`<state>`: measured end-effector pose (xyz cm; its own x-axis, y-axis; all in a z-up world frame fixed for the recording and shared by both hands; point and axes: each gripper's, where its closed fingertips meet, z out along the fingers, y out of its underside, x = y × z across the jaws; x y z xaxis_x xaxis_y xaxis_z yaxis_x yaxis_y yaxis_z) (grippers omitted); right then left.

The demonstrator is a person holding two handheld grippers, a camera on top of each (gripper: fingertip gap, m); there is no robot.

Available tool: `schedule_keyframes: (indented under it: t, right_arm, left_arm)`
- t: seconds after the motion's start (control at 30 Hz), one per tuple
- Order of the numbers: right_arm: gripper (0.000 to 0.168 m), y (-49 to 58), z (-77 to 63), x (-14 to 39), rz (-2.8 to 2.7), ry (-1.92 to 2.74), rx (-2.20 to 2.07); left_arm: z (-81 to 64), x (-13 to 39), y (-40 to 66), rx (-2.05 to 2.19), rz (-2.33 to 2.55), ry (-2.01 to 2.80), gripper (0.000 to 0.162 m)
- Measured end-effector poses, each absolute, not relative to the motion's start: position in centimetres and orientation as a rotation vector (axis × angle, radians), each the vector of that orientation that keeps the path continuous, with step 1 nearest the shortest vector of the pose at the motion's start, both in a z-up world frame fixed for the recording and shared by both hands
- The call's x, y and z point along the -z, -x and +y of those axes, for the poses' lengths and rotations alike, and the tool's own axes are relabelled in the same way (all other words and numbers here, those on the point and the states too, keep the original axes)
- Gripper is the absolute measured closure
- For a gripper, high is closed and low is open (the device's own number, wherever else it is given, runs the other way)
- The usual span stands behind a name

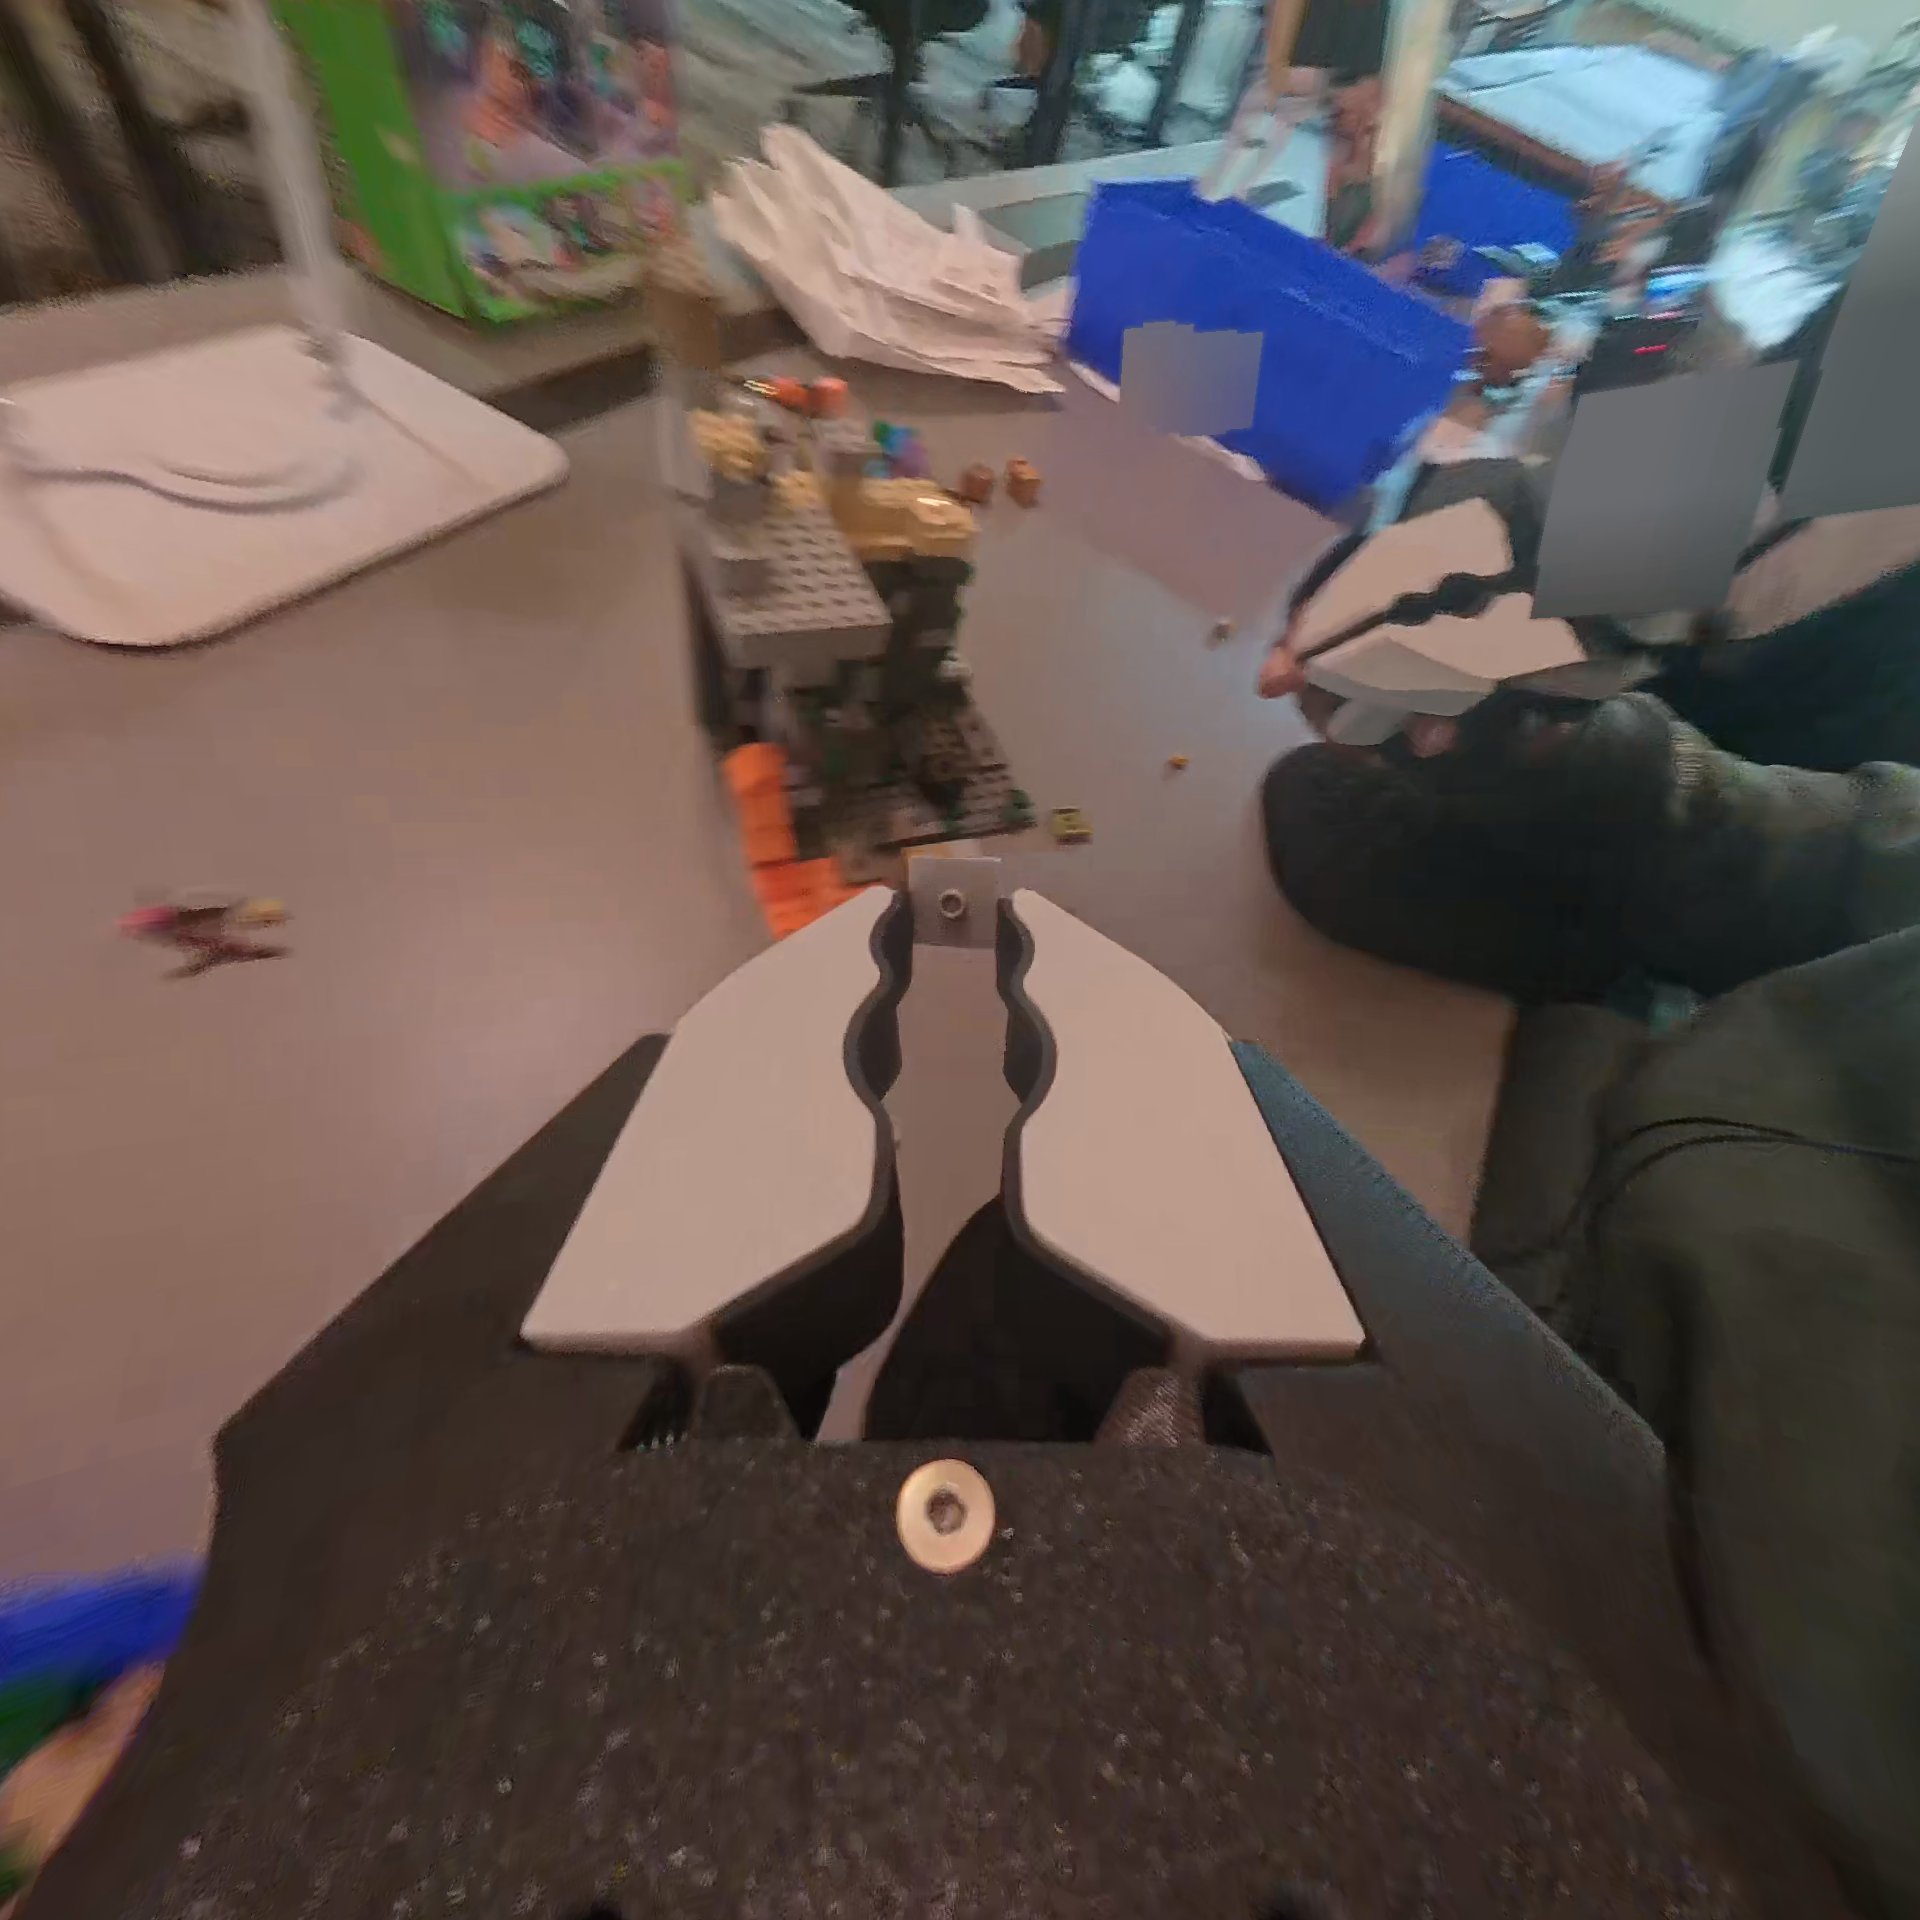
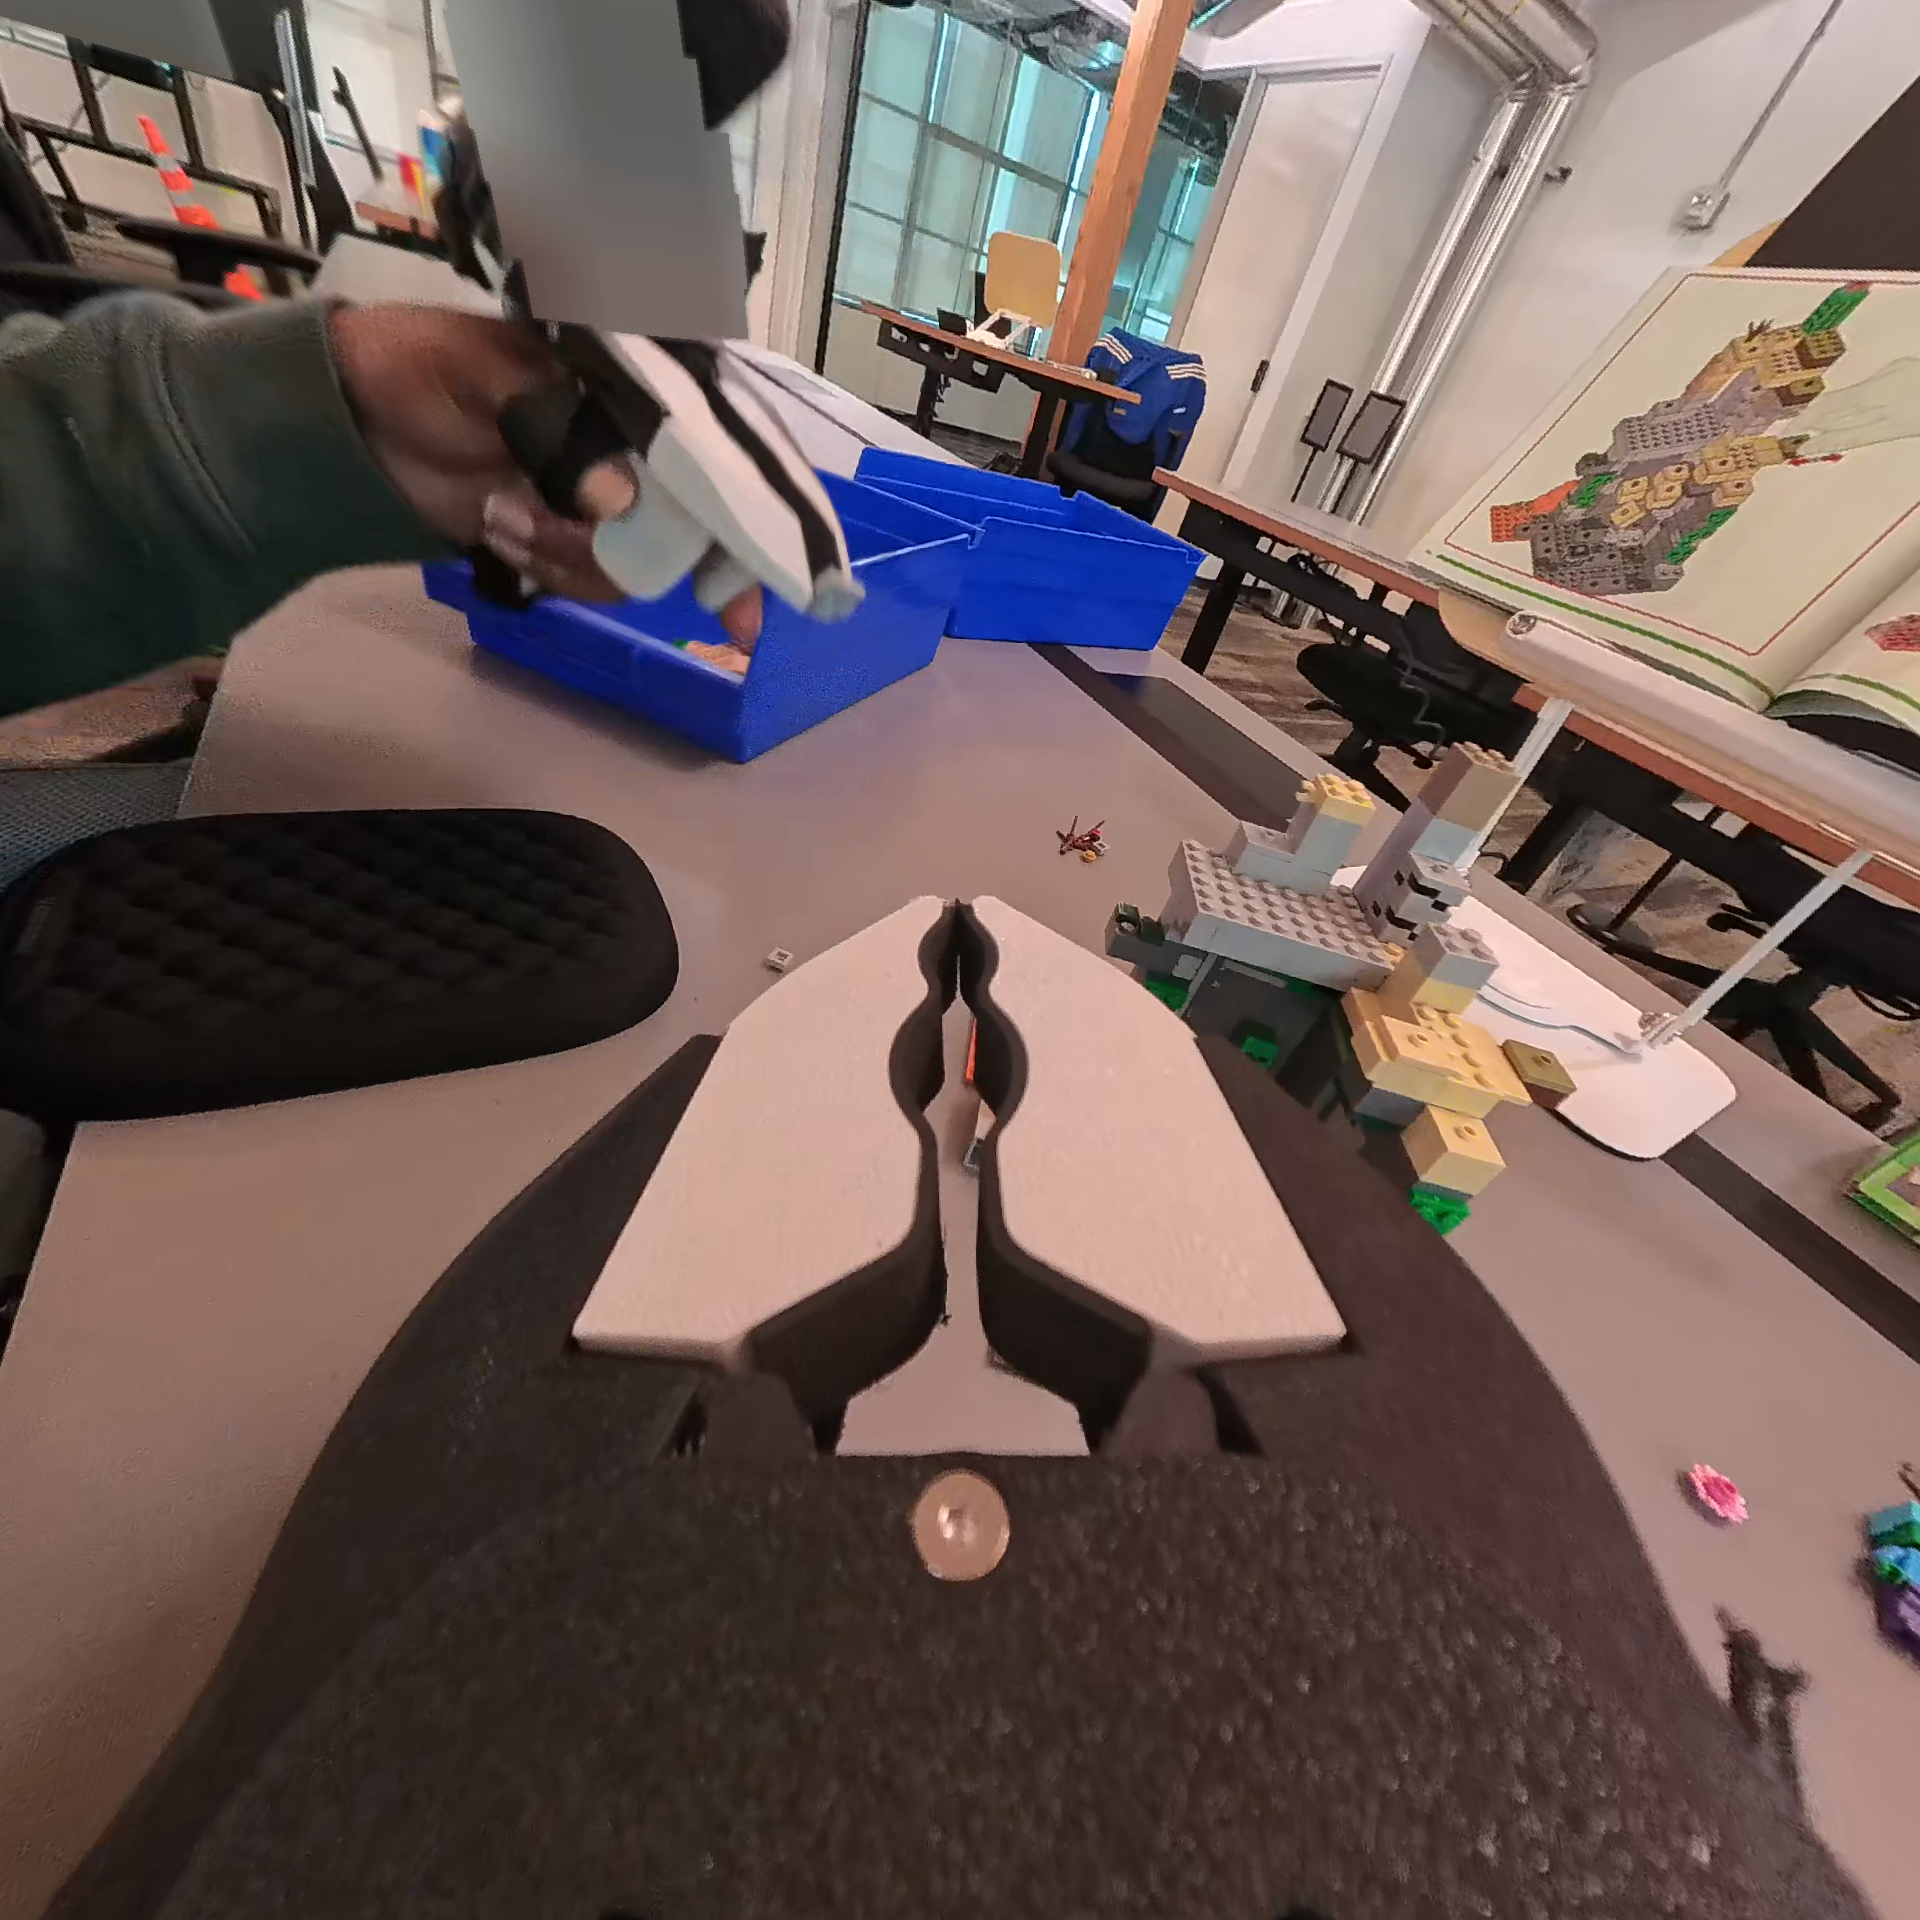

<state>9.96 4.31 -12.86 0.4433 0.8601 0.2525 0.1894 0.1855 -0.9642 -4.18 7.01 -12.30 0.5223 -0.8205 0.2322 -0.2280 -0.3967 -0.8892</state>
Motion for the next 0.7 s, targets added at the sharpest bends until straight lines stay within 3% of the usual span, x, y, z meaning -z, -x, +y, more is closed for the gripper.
schedule_keyframes:
  t: [0.17, 0.27, 0.5, 0.7]
  right_arm:
    - [0.168, -10.2, 4.3, 12.6, -1.034, 1.323, -0.629]
    - [0.168, -10.2, 4.2, 12.5, -1.035, 1.318, -0.639]
    - [0.168, -10.1, 4.1, 12.7, -1.050, 1.316, -0.634]
    - [0.168, -10.2, 4.1, 13.1, -1.048, 1.344, -0.640]
  left_arm:
    - [10.3, 10.6, 15.8, 0.266, 0.717, 2.034, 0.147]
    - [10.4, 12.1, 21.8, 0.043, 0.669, 2.195, 0.147]
    - [9.7, 18.1, 26.2, -0.096, 0.700, 2.453, 0.146]
    - [10.2, 19.6, 26.6, -0.130, 0.713, 2.486, 0.142]
